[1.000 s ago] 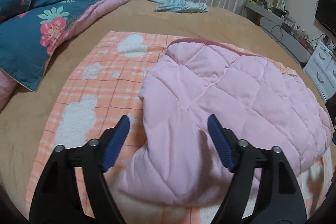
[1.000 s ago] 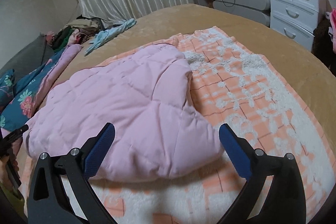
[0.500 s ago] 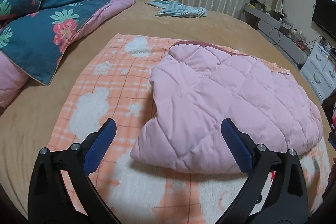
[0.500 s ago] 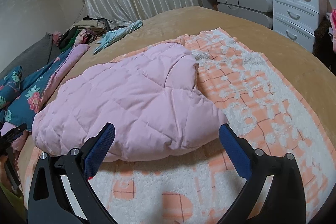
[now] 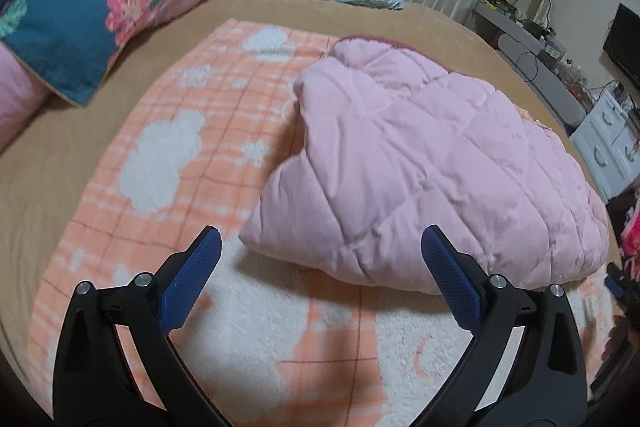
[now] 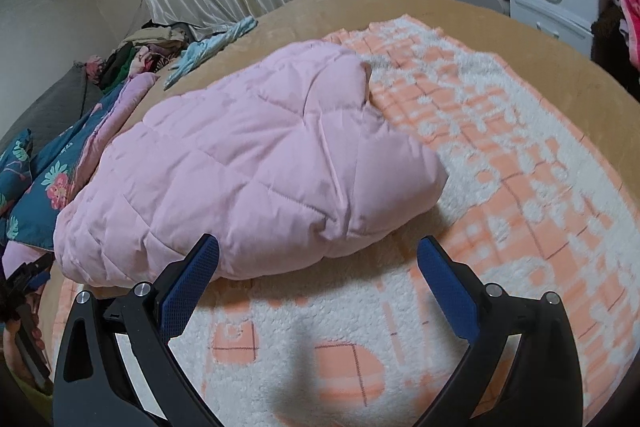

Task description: Fold large clothes

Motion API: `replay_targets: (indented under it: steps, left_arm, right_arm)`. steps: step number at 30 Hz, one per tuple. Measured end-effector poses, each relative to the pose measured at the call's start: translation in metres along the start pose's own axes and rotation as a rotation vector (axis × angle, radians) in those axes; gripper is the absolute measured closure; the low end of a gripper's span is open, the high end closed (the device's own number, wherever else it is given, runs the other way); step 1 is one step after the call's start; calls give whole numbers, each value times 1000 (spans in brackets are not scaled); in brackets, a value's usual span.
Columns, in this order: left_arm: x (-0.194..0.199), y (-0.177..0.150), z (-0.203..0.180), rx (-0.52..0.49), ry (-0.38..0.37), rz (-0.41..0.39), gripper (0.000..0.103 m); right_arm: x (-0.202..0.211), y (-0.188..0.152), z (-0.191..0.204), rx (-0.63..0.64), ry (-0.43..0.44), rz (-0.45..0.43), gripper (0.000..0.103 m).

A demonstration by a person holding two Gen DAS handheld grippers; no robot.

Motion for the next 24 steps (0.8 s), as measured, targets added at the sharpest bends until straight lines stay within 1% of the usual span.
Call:
replay_targets:
  steps: [1, 2, 4, 6, 7, 9, 10, 11, 14, 19, 24]
  left_arm:
    - [-2, -2, 1, 18, -13, 4, 10]
    - [-5, -5, 4, 59, -43, 14, 10]
    - [-14, -13, 9, 179, -140, 44, 10]
    - [-22, -19, 14, 274, -204, 59, 10]
    - [-24, -21, 16, 307, -218, 61, 10]
    - [-32, -23, 23, 410, -278, 57, 10]
    - [-35, -22, 24, 445, -304, 52, 10]
    - [-37, -21, 25, 460, -317, 46, 10]
    - [-46, -15, 24, 457, -314, 35, 10]
    - [-63, -9, 26, 497, -332, 23, 9]
    - [-71, -9, 26, 494, -326, 23, 8]
  right_arm:
    - [-3, -1, 0, -3, -2, 7, 4]
    - [-6, -3, 1, -9, -5, 17, 4]
    - [-12, -4, 1, -26, -12, 36, 4]
    - [-19, -4, 0, -59, -12, 55, 4]
    - [-22, -4, -1, -74, -8, 62, 4]
    - [-27, -4, -1, -107, 5, 75, 4]
    - [-32, -3, -1, -126, 14, 87, 4]
    - [-35, -2, -1, -142, 20, 94, 4]
    - [-41, 0, -1, -189, 52, 112, 4]
    - [-54, 10, -1, -257, 91, 124, 4]
    - [-74, 15, -3, -339, 140, 163, 4]
Point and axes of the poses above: each gripper's, at about its wrist camera, not at the fingertips, and x roughly against the way its jaws point, z to its left, y to its top, the point moved 7 cm from there along -x, roughly the way its jaws point, and after that the axes turned 12 degrees about -y, right-handed, at the moved point
